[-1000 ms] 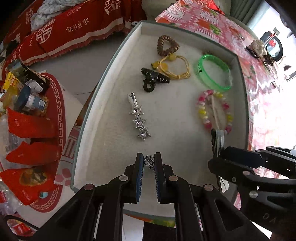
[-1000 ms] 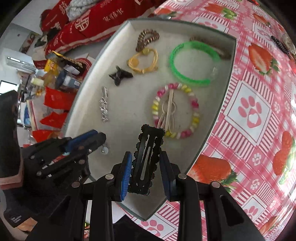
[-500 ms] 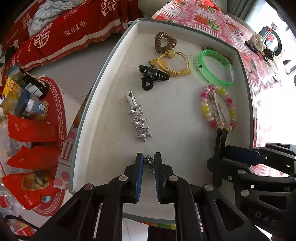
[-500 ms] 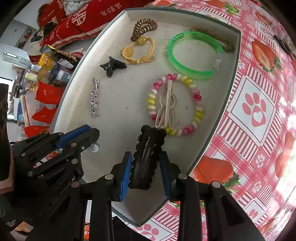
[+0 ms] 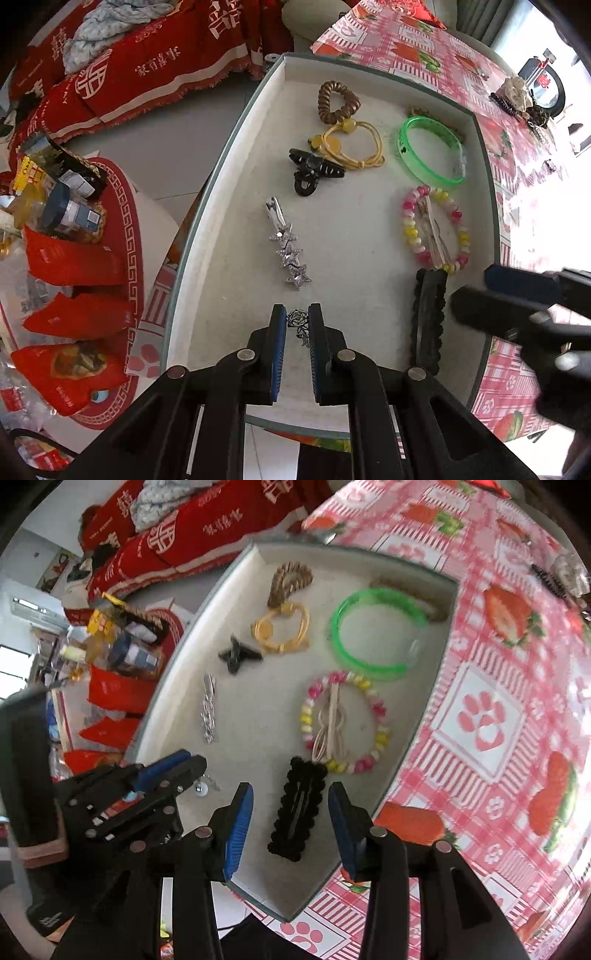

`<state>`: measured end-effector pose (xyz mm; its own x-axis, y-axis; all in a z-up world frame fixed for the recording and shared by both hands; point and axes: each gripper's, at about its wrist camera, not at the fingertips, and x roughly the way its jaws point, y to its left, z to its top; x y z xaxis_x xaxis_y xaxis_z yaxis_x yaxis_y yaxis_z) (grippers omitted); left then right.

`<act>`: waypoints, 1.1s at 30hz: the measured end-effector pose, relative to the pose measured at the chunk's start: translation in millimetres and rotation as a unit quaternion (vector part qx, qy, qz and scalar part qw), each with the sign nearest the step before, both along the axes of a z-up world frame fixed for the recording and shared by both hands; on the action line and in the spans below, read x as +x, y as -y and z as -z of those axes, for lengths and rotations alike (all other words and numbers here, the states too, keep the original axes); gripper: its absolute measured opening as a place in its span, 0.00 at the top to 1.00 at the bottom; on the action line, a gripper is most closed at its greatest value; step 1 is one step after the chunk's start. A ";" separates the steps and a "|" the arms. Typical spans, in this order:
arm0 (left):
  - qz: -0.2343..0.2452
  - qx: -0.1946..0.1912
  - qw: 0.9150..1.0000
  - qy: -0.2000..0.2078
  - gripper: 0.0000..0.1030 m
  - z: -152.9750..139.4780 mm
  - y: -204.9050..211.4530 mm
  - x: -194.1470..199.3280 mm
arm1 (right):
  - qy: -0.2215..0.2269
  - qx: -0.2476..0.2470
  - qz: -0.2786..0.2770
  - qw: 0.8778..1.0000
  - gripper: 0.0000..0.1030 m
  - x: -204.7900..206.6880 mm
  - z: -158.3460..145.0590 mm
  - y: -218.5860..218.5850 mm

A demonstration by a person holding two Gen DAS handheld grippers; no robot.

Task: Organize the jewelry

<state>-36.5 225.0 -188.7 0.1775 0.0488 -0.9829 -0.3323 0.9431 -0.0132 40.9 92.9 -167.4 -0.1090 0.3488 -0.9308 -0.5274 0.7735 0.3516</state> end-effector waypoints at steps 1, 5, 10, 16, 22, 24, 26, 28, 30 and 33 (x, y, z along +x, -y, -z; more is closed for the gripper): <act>0.001 0.000 1.000 -0.002 0.82 -0.3 0.5 0.4 | 0.004 0.002 0.005 1.000 0.54 2.1 -5.3 4.3; 0.007 0.010 1.000 -0.004 0.82 -3.3 4.6 1.9 | 0.014 0.001 0.028 1.000 0.53 8.0 -19.7 18.4; 0.002 0.012 1.000 0.003 0.02 -14.7 6.4 2.2 | 0.011 -0.003 0.054 0.998 0.53 11.7 -30.3 37.2; 0.006 0.021 0.999 0.030 0.02 -42.2 10.4 4.2 | 0.011 -0.010 0.073 0.997 0.53 15.2 -38.5 56.7; 0.007 0.021 0.999 0.032 0.00 -57.9 16.7 0.6 | 0.013 -0.016 0.077 0.997 0.46 15.9 -49.5 62.9; 0.004 0.019 0.999 0.029 0.00 -61.8 17.9 -1.8 | 0.016 -0.015 0.077 0.997 0.42 15.9 -55.7 63.5; 0.000 0.017 0.999 0.029 0.00 -66.2 18.1 -4.9 | 0.018 -0.016 0.074 0.997 0.42 16.1 -60.8 62.9; 0.001 0.019 0.999 0.028 0.00 -72.0 19.2 -7.2 | 0.022 -0.019 0.068 0.997 0.38 16.0 -67.8 60.8; 0.002 0.031 0.999 0.032 0.00 -82.4 20.8 -10.3 | 0.030 -0.020 0.061 0.997 0.30 15.4 -75.7 58.3; 0.003 0.040 0.998 0.048 0.00 -100.3 22.3 -15.9 | 0.050 -0.021 0.054 0.997 0.22 13.3 -91.5 54.1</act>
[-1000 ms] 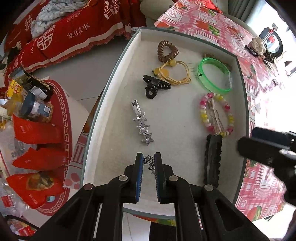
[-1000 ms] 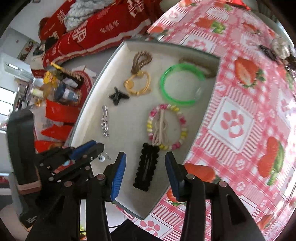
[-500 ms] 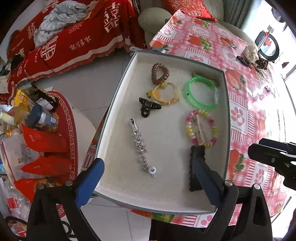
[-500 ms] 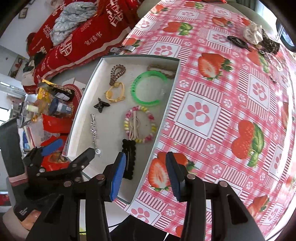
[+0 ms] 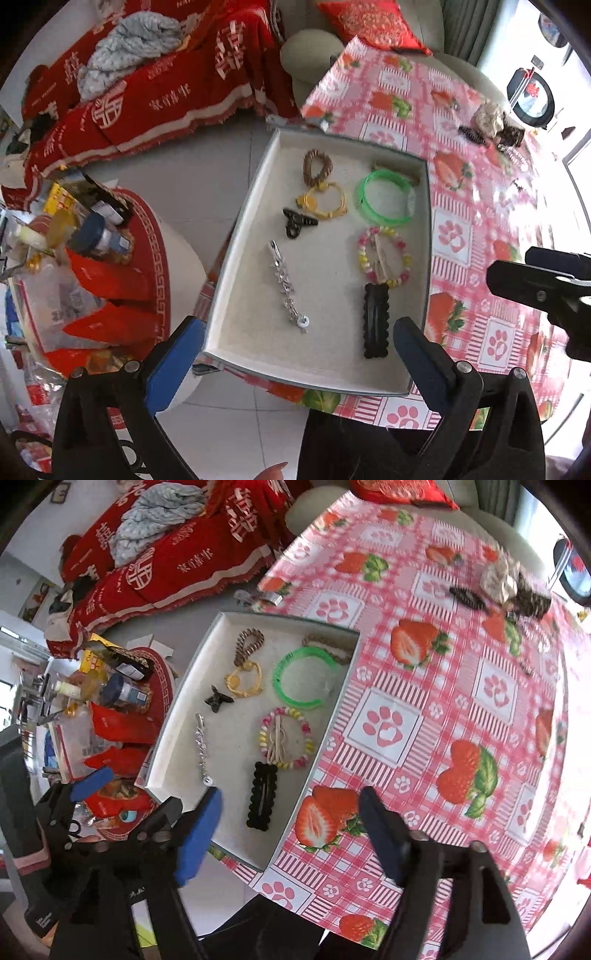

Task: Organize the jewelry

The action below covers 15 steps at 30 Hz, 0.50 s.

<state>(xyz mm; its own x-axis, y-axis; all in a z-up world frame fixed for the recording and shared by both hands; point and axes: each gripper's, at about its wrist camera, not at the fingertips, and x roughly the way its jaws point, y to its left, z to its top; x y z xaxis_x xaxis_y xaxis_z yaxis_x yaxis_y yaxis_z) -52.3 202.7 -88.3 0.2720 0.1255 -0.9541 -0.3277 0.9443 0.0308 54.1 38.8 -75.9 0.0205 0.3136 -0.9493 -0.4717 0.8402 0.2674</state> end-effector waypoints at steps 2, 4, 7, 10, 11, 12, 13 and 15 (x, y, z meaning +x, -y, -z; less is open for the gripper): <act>-0.005 0.006 1.000 0.010 0.00 -12.6 -1.4 -3.3 | 0.015 -0.006 -0.006 1.000 0.22 -1.8 -10.5 -2.6; -0.014 0.006 1.000 0.018 0.00 -23.2 -4.3 -5.6 | 0.028 -0.011 -0.009 1.000 0.18 -3.4 -21.5 -5.0; -0.026 0.006 0.999 0.029 0.00 -37.4 -9.0 -9.4 | 0.053 -0.015 -0.014 0.998 0.13 -7.0 -38.0 -7.3; -0.034 0.013 0.999 0.037 0.00 -48.1 -12.0 -14.5 | 0.077 -0.015 -0.018 0.997 0.13 -10.8 -53.2 -8.4; -0.036 0.016 0.998 0.038 0.00 -51.3 -12.7 -15.9 | 0.083 -0.015 -0.018 0.996 0.12 -11.8 -56.7 -8.7; -0.038 0.018 0.998 0.039 0.00 -53.8 -13.3 -17.5 | 0.091 -0.014 -0.017 0.996 0.12 -13.5 -61.5 -9.4; -0.040 0.019 0.998 0.040 0.00 -55.5 -13.6 -19.2 | 0.098 -0.013 -0.016 0.995 0.12 -14.5 -65.2 -9.4; -0.044 0.017 0.998 0.042 0.00 -59.4 -15.0 -22.1 | 0.108 -0.010 -0.014 0.994 0.11 -16.3 -71.8 -9.7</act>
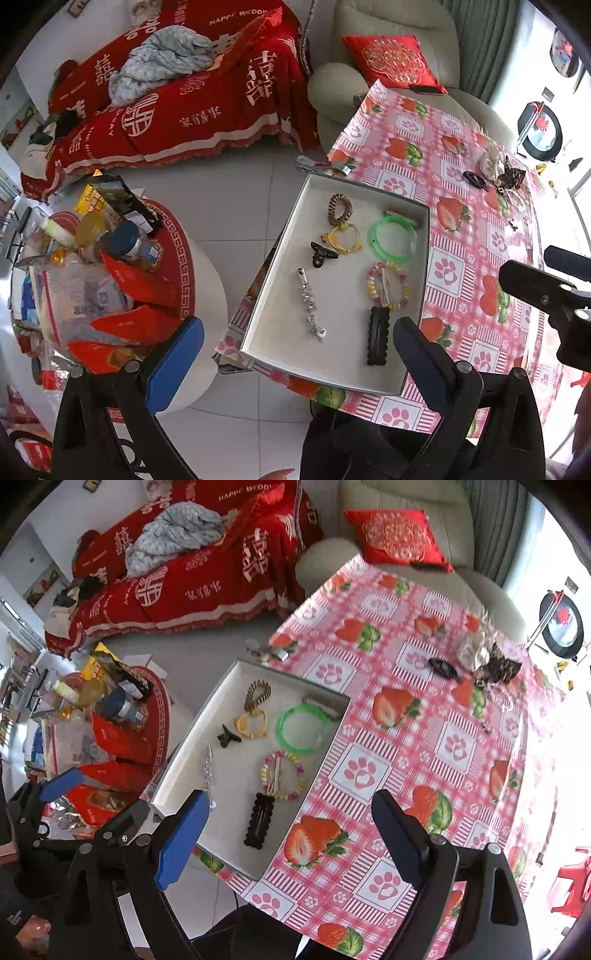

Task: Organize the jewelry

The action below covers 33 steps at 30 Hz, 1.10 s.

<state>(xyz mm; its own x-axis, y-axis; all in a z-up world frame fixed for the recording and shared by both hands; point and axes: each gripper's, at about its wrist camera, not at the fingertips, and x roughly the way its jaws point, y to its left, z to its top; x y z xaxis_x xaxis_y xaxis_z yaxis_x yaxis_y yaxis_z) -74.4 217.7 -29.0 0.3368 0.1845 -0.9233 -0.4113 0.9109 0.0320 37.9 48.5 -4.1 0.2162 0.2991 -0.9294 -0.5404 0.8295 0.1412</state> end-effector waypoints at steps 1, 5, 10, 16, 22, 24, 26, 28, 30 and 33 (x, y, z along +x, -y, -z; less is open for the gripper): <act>-0.002 -0.001 1.000 0.000 0.00 -1.7 -1.0 -1.1 | 0.005 0.001 0.000 1.000 0.11 -0.9 -3.5 -0.6; -0.012 -0.012 1.000 0.002 0.00 -7.6 -4.6 -5.6 | 0.018 0.000 -0.004 1.000 0.11 -4.9 -11.5 -3.5; -0.020 -0.010 1.000 0.009 0.00 -15.9 -9.1 -11.2 | 0.024 -0.002 -0.010 1.000 0.11 -9.2 -18.5 -5.5; -0.028 -0.010 0.999 0.015 0.00 -24.6 -14.5 -20.1 | 0.037 -0.009 -0.011 0.999 0.11 -14.1 -24.4 -6.0; -0.028 0.001 0.999 0.018 0.00 -29.4 -16.6 -24.6 | 0.038 -0.010 -0.011 0.999 0.11 -14.2 -26.7 -4.7; -0.026 0.005 0.999 0.018 0.00 -30.9 -15.3 -24.1 | 0.038 -0.009 -0.011 0.999 0.11 -14.2 -26.5 -4.9; -0.024 0.006 1.000 0.019 0.00 -31.7 -13.9 -23.3 | 0.039 -0.009 -0.012 0.999 0.11 -14.1 -27.8 -5.0; -0.022 0.006 1.000 0.020 0.00 -32.4 -12.2 -22.1 | 0.040 -0.009 -0.013 0.999 0.11 -13.7 -29.1 -5.5; -0.021 0.008 1.000 0.020 0.00 -33.2 -10.6 -21.4 | 0.040 -0.009 -0.014 0.999 0.11 -13.7 -30.9 -6.9; -0.021 0.008 1.000 0.019 0.00 -33.5 -9.4 -21.1 | 0.042 -0.009 -0.016 0.999 0.11 -13.6 -32.6 -8.9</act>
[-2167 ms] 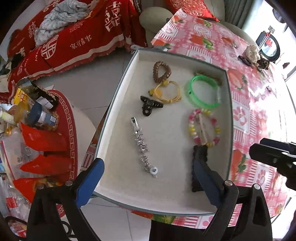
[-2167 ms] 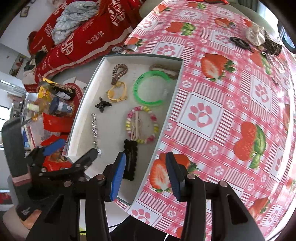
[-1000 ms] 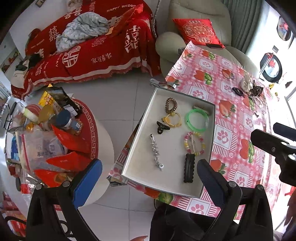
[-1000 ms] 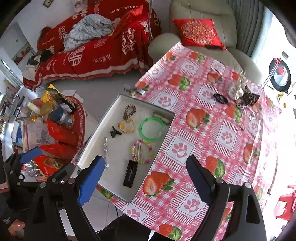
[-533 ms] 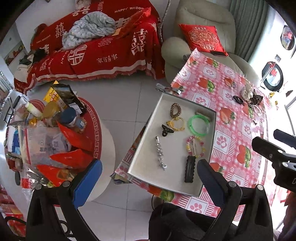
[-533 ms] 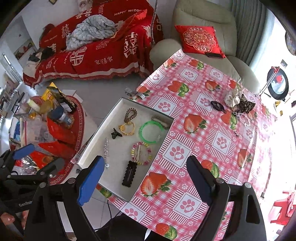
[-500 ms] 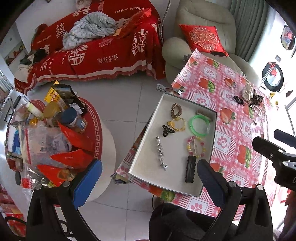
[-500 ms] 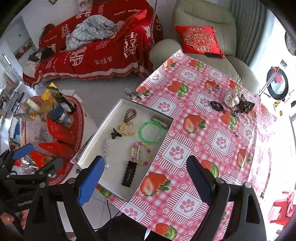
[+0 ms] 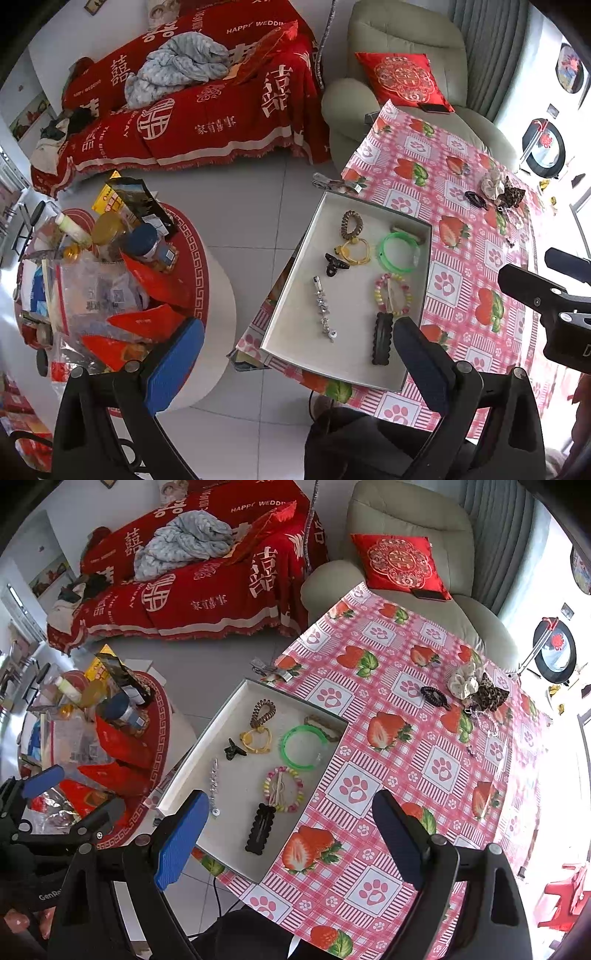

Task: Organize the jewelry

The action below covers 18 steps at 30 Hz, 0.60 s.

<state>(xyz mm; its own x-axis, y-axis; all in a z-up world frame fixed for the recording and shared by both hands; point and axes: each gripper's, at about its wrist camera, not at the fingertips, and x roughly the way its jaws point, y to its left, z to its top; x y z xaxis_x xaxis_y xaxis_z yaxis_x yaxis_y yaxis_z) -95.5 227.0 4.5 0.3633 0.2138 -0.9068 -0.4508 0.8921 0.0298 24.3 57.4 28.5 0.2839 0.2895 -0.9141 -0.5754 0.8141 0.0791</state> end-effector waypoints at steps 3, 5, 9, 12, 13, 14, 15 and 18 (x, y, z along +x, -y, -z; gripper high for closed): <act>-0.001 -0.001 1.000 -0.001 0.00 0.2 1.0 0.5 | 0.000 0.000 0.001 1.000 0.11 -0.2 -0.7 -0.6; -0.001 0.000 1.000 -0.001 0.00 0.4 1.3 0.7 | 0.000 0.000 0.001 1.000 0.11 -0.3 -0.5 -1.3; 0.000 0.000 1.000 0.000 0.00 0.3 2.0 0.9 | 0.000 0.000 0.001 1.000 0.11 -0.5 -0.6 -1.3; 0.000 0.000 1.000 -0.002 0.00 0.8 2.1 1.0 | 0.000 0.000 0.001 1.000 0.11 -0.4 -0.5 -1.3; 0.001 0.000 1.000 -0.002 0.00 1.3 1.7 1.1 | -0.001 0.000 0.001 1.000 0.11 -0.3 -0.7 -1.2; 0.002 -0.001 1.000 -0.003 0.00 1.8 1.5 1.1 | -0.001 0.000 0.001 1.000 0.11 -0.4 -1.1 -1.0; 0.003 -0.001 1.000 -0.003 0.00 2.2 1.7 1.3 | 0.000 0.000 0.001 1.000 0.11 -0.4 -0.4 -1.1; 0.004 -0.001 1.000 -0.003 0.00 2.4 1.4 1.4 | -0.001 0.000 0.000 1.000 0.11 0.0 -1.4 -2.5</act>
<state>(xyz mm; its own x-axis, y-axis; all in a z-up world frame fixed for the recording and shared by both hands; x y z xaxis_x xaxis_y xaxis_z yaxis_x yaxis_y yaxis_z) -94.1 225.7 2.1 0.3595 0.2093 -0.9093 -0.4440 0.8955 0.0306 24.2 59.9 29.9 0.2830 0.2885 -0.9147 -0.5747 0.8145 0.0791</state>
